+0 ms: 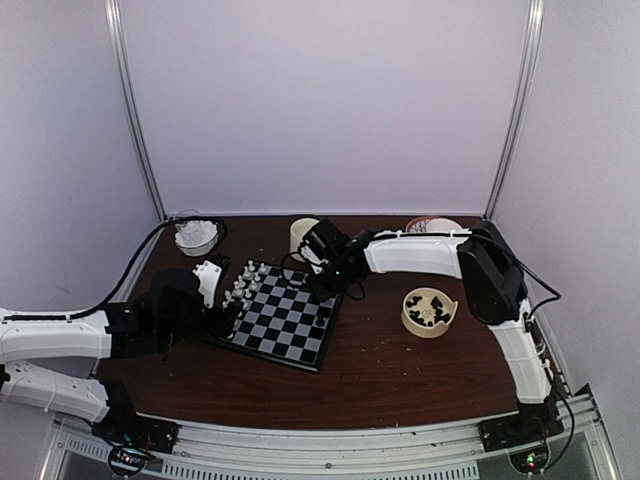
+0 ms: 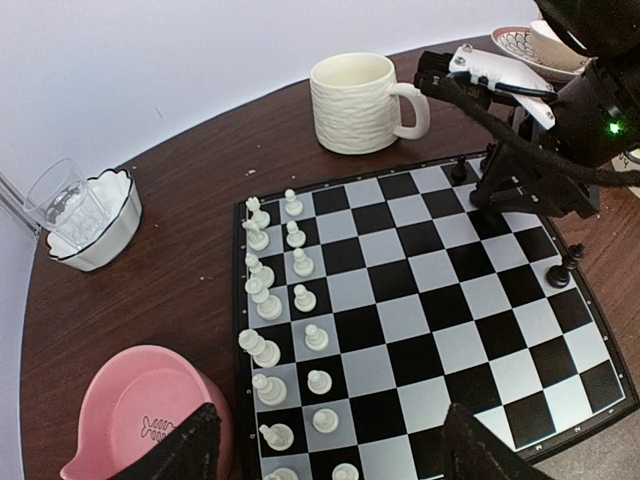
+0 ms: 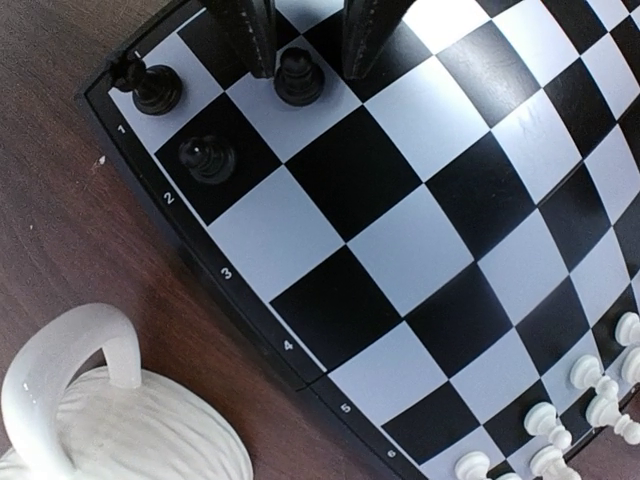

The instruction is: Set up the chess pieces on the board

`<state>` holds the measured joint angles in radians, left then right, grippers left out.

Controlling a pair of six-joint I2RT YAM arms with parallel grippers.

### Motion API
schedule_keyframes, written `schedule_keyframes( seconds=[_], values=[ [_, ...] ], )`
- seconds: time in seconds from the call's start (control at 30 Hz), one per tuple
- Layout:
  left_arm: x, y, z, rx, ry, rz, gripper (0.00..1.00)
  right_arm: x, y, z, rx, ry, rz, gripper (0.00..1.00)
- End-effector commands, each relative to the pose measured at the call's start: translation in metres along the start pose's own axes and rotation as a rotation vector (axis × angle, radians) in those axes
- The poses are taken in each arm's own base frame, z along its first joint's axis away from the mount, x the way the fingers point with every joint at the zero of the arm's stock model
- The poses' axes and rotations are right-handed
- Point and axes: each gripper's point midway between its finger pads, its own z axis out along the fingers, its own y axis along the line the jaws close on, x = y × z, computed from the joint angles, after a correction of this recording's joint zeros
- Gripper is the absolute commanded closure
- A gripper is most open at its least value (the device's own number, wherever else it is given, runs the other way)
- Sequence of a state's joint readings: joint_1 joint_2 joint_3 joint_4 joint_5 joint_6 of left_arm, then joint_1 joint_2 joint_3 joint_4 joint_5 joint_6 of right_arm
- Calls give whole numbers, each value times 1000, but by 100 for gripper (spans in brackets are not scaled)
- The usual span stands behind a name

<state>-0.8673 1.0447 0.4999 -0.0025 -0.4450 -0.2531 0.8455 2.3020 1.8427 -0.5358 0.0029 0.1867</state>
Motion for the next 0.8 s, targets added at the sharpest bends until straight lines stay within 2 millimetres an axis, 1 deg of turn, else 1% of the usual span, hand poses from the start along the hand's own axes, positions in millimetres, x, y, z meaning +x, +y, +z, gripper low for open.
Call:
schedule_keyframes(
  seconds=[0.0, 0.2, 0.37, 0.5, 0.6, 0.67, 0.7, 0.73, 0.77],
  values=[
    [-20, -1, -2, 8, -48, -35, 24, -10, -2, -17, -4, -29, 11, 73],
    [-20, -1, -3, 10, -49, -34, 24, -14, -1, -25, -7, -44, 13, 72],
    [-21, 0, -4, 11, -52, -36, 23, -21, 6, -47, -23, -84, 4, 71],
    [-21, 0, -4, 13, -52, -38, 23, -23, 9, -73, -24, -120, -5, 71],
    [-20, -1, -4, 15, -50, -42, 21, -16, 3, -98, -11, -143, 0, 70],
    [-19, -2, -4, 21, -44, -40, 20, -4, -8, -112, 21, -146, 8, 71],
    [-21, -3, -4, 27, -46, -41, 20, 3, -15, -119, 44, -145, 11, 71],
    [-17, -4, -5, 35, -26, -32, 19, 10, -22, -126, 72, -147, 15, 71],
    [-17, -6, -6, 51, -26, -31, 18, 19, -30, -135, 96, -147, 21, 71]
  ],
)
